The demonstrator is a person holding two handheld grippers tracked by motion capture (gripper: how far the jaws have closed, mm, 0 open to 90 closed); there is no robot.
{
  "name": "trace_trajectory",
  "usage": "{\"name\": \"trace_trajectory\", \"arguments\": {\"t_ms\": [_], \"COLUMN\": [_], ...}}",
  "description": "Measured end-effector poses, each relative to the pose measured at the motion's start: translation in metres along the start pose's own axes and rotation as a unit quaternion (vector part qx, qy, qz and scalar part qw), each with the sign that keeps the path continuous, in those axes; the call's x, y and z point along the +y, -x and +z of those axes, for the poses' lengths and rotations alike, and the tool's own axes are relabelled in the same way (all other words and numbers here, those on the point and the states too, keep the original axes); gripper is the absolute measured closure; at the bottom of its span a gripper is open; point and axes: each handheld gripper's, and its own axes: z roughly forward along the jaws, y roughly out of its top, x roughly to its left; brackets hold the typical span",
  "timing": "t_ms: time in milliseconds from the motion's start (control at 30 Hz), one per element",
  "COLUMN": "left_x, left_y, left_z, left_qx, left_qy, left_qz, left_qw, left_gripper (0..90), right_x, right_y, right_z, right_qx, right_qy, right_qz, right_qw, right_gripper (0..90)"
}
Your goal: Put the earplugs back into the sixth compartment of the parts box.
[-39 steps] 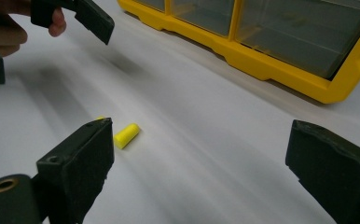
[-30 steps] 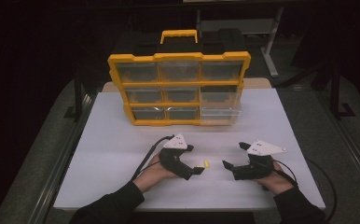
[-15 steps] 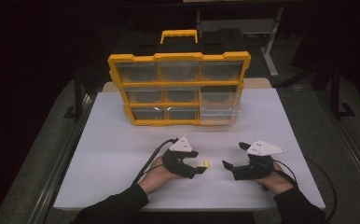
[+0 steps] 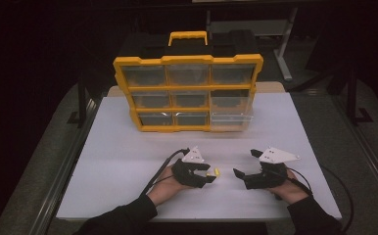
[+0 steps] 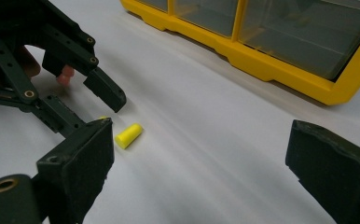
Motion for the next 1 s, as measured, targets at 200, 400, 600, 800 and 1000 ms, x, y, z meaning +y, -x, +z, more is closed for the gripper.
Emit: {"name": "trace_trajectory", "arguments": {"t_ms": [200, 400, 600, 800, 1000], "left_x": [-0.0010, -0.0010, -0.0012, -0.0012, -0.0007], "left_y": [0.0032, 0.0032, 0.0024, 0.0019, -0.0020], "left_z": [0.0025, 0.0023, 0.0021, 0.0016, -0.0013], "left_qx": [0.005, 0.013, 0.010, 0.002, -0.003], "left_qy": [-0.010, -0.011, -0.012, -0.012, -0.007], "left_qz": [0.014, 0.016, 0.020, 0.021, 0.016], "left_qw": [0.9998, 0.9997, 0.9997, 0.9997, 0.9998], "left_gripper": [58.4, 64.9, 69.0, 75.6, 76.8], "right_x": [0.0000, 0.0000, 0.0000, 0.0001, 0.0003], "right_y": [0.0000, 0.0000, 0.0000, -0.0001, 0.0002], "right_z": [-0.0001, 0.0000, 0.0001, -0.0001, -0.0006], "right_qx": [0.000, 0.001, 0.001, 0.001, 0.000], "right_qy": [0.000, 0.000, -0.001, 0.000, 0.001], "right_qz": [0.000, 0.000, 0.000, 0.000, 0.000], "right_qw": [1.0000, 1.0000, 1.0000, 1.0000, 1.0000], "right_gripper": [7.2, 7.3, 7.2, 7.3, 7.3]}}
